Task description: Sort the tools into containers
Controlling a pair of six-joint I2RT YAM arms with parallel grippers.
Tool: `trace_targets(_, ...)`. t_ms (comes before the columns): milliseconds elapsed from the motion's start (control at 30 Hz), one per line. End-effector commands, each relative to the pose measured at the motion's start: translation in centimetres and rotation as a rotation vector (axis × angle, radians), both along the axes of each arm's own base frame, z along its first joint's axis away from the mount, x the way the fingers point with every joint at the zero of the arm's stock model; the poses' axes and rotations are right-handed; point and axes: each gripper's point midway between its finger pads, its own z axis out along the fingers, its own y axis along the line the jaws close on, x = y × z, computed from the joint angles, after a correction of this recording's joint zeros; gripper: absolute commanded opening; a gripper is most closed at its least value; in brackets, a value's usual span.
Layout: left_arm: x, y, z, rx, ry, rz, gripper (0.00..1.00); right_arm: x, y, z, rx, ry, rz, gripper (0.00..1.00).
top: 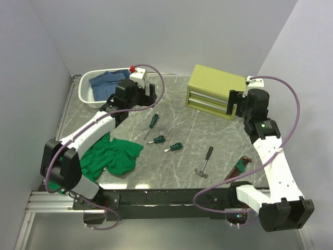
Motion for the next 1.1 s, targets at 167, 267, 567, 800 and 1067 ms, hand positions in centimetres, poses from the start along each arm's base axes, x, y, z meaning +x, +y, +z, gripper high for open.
trace_targets(167,0.6,-1.5,2.4,-0.058,-0.041,-0.043,0.96,2.6,-2.2,5.1,-0.043,-0.148,-0.112,1.0)
trace_targets(267,0.6,-2.2,2.4,-0.079,-0.028,-0.066,0.96,4.1,-3.3,6.1,-0.056,-0.162,-0.186,1.0)
trace_targets(567,0.3,-4.8,1.0,-0.118,0.025,-0.155,0.7,10.3,-3.4,6.5,0.07,-0.175,-0.248,0.11)
trace_targets(800,0.1,-7.9,-0.3,-0.16,0.062,-0.238,0.01,16.9,-4.6,4.4,0.192,-0.118,-0.196,0.0)
trace_targets(1067,0.6,-12.9,-4.2,-0.147,0.131,-0.313,0.01,24.8,-7.2,-0.9,0.189,-0.067,-0.203,0.01)
